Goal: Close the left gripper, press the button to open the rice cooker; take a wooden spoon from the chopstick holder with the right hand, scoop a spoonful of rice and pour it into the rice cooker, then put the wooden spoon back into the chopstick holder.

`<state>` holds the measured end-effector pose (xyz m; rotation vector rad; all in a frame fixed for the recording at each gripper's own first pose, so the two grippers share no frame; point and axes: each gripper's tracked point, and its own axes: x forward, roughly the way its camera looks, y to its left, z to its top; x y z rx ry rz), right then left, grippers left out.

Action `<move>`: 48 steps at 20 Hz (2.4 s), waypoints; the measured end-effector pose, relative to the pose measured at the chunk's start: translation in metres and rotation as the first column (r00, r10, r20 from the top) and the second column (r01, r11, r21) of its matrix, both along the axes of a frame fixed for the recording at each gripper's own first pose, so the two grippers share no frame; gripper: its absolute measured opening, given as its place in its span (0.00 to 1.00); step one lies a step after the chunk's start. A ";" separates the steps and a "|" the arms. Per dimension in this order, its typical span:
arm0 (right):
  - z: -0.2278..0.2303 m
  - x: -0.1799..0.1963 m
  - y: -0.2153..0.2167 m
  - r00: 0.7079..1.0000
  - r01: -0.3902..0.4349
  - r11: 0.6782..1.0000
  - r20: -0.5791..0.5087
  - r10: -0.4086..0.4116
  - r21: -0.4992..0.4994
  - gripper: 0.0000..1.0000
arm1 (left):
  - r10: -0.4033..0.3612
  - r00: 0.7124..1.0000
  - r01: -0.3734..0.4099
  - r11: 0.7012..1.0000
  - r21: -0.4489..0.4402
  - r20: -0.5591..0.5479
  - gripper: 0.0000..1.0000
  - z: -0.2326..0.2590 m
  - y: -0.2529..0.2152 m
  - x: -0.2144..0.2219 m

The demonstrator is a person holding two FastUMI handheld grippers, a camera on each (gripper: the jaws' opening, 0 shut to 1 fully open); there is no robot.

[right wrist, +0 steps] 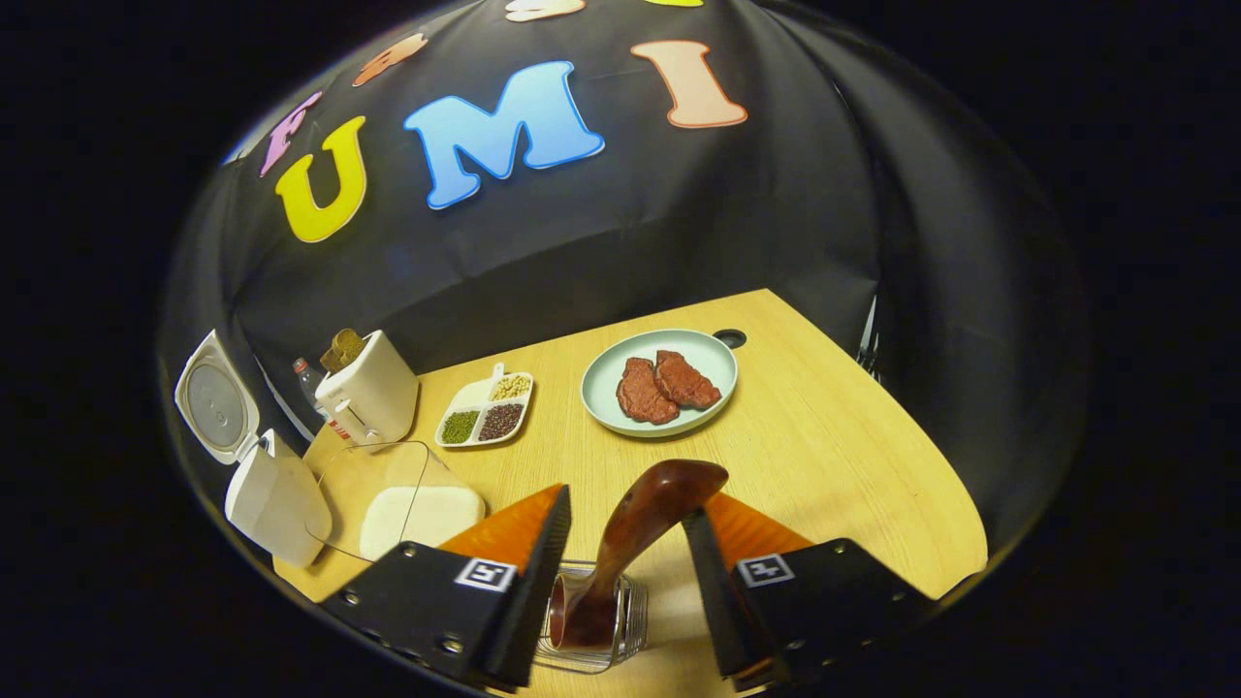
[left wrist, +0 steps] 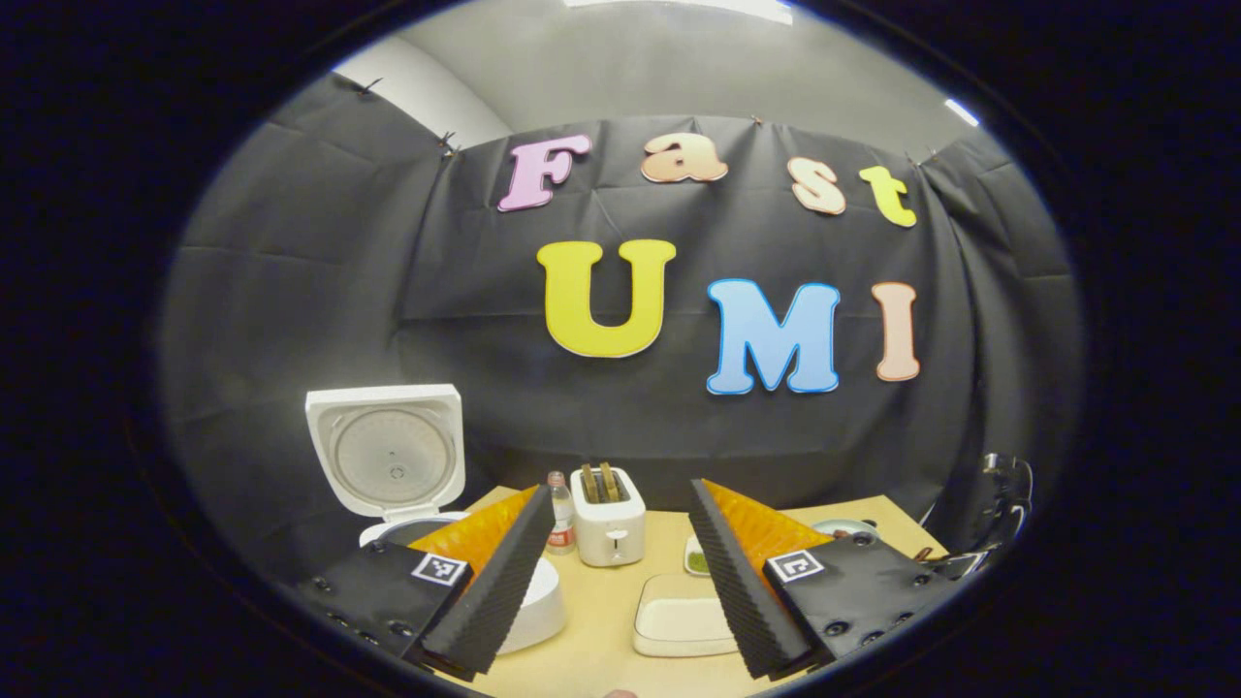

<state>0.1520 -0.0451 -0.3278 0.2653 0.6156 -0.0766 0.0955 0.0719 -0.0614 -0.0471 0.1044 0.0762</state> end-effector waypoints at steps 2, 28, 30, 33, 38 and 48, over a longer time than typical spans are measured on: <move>0.001 0.001 0.006 1.000 -0.001 0.999 0.015 0.001 0.044 0.36 | -0.011 1.000 0.011 1.000 0.005 0.007 0.97 0.000 0.003 0.004; 0.134 0.046 0.221 0.909 -0.273 0.956 0.297 0.292 -0.105 0.05 | -0.122 0.992 0.121 0.991 0.065 0.008 0.99 -0.007 0.082 -0.015; 0.110 0.057 0.238 0.914 -0.281 0.951 0.267 0.305 -0.126 0.05 | -0.113 0.994 0.113 0.992 0.060 -0.005 0.97 -0.010 0.095 -0.015; 0.068 0.073 0.255 0.926 -0.291 0.946 0.207 0.315 -0.142 0.05 | -0.104 0.994 0.105 0.993 0.056 -0.020 0.97 -0.017 0.111 -0.019; 0.019 0.086 0.277 0.938 -0.298 0.941 0.132 0.320 -0.163 0.05 | -0.088 0.995 0.091 0.993 0.071 -0.047 0.97 -0.030 0.132 -0.023; 0.006 0.057 0.322 0.954 -0.295 0.950 0.083 0.287 0.107 0.05 | -0.069 0.994 0.073 0.996 0.050 -0.083 0.97 -0.055 0.155 -0.021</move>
